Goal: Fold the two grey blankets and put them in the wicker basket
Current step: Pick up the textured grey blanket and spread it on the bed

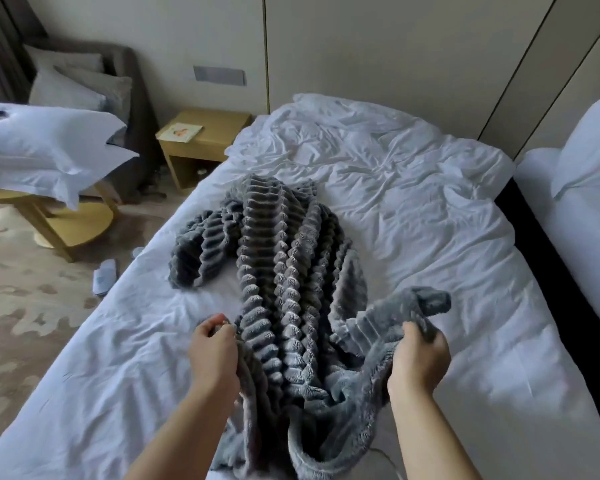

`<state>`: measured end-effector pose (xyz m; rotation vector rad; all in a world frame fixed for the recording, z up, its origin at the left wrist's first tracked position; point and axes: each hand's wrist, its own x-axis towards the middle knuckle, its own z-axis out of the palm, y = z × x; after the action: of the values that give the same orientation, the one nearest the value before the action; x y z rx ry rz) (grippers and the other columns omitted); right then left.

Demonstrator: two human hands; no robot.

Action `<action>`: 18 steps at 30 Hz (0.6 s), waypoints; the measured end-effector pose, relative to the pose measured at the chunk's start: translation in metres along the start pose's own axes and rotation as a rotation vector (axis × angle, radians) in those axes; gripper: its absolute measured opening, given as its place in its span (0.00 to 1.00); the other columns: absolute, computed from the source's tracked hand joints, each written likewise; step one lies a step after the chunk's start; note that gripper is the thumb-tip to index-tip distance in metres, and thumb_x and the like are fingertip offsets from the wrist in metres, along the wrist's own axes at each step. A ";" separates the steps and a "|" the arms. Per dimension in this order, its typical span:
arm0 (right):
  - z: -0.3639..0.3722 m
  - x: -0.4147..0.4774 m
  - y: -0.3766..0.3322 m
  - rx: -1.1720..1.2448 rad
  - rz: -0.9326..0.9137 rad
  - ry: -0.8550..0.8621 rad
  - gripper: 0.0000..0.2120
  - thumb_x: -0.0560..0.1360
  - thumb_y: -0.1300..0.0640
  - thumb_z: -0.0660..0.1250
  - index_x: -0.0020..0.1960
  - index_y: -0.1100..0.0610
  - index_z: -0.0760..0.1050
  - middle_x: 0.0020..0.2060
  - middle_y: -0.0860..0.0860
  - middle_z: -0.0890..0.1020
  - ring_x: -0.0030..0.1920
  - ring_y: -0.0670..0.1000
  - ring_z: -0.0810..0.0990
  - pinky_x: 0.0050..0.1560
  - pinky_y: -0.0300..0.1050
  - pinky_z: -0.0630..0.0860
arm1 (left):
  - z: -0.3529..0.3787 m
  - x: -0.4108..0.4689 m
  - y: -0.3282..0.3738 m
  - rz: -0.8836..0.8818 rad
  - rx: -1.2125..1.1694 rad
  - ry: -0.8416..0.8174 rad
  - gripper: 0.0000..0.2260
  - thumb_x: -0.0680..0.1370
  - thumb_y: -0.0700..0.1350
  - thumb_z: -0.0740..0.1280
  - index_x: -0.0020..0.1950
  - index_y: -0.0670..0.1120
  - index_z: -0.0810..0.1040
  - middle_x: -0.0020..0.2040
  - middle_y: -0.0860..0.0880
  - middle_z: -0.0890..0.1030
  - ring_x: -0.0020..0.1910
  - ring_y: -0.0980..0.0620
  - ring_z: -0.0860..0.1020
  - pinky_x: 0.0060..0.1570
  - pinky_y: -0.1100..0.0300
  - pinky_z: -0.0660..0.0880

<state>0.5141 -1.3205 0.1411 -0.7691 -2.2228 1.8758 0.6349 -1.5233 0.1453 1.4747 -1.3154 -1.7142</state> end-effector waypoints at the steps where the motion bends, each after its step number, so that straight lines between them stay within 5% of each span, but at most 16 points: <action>1: 0.005 0.007 0.015 -0.142 0.003 -0.080 0.04 0.70 0.59 0.64 0.40 0.59 0.76 0.34 0.54 0.80 0.38 0.59 0.77 0.41 0.49 0.74 | 0.005 0.002 -0.010 -0.019 0.076 -0.049 0.07 0.73 0.32 0.61 0.42 0.43 0.75 0.27 0.49 0.72 0.19 0.56 0.68 0.19 0.68 0.64; 3: 0.015 0.018 0.050 -0.436 0.055 -0.292 0.05 0.71 0.59 0.65 0.38 0.60 0.75 0.33 0.56 0.79 0.36 0.59 0.76 0.38 0.47 0.71 | 0.015 0.006 -0.033 -0.114 0.235 -0.193 0.06 0.73 0.33 0.63 0.40 0.42 0.74 0.24 0.48 0.73 0.19 0.53 0.70 0.21 0.67 0.67; 6: 0.026 0.034 0.096 -0.785 0.122 -0.513 0.10 0.72 0.61 0.64 0.32 0.58 0.69 0.30 0.54 0.74 0.34 0.56 0.72 0.37 0.44 0.66 | 0.024 0.021 -0.060 -0.299 0.601 -0.405 0.03 0.68 0.40 0.69 0.36 0.44 0.76 0.33 0.43 0.75 0.33 0.48 0.74 0.37 0.57 0.74; 8: 0.041 0.051 0.105 -0.886 0.114 -0.567 0.08 0.72 0.62 0.62 0.35 0.57 0.70 0.32 0.53 0.75 0.35 0.56 0.73 0.38 0.44 0.69 | 0.034 0.038 -0.065 -0.342 0.763 -0.375 0.02 0.67 0.41 0.69 0.38 0.44 0.78 0.38 0.42 0.79 0.39 0.46 0.76 0.47 0.51 0.78; 12: 0.107 0.093 0.083 -0.833 -0.131 -0.603 0.06 0.74 0.62 0.59 0.46 0.51 0.71 0.43 0.53 0.79 0.43 0.56 0.78 0.40 0.45 0.73 | 0.064 0.093 -0.056 -0.128 0.856 -0.137 0.20 0.70 0.44 0.67 0.63 0.45 0.73 0.58 0.41 0.71 0.44 0.50 0.71 0.53 0.59 0.73; 16: 0.196 0.127 0.078 -0.830 -0.356 -0.666 0.14 0.73 0.60 0.60 0.58 0.52 0.75 0.56 0.56 0.78 0.51 0.57 0.77 0.50 0.46 0.75 | 0.102 0.153 -0.063 -0.125 0.949 -0.216 0.37 0.70 0.51 0.72 0.75 0.53 0.58 0.69 0.41 0.59 0.46 0.51 0.68 0.51 0.60 0.67; 18: 0.230 0.138 0.095 -1.066 -0.380 -0.792 0.28 0.74 0.53 0.67 0.72 0.48 0.64 0.67 0.60 0.69 0.61 0.61 0.73 0.59 0.48 0.71 | 0.118 0.181 -0.085 -0.125 1.035 -0.283 0.48 0.68 0.58 0.75 0.78 0.59 0.47 0.72 0.39 0.57 0.59 0.43 0.71 0.60 0.56 0.68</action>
<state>0.3281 -1.4512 -0.0291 0.4736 -3.5068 0.7382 0.4915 -1.6056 -0.0180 1.8727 -2.5420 -1.3639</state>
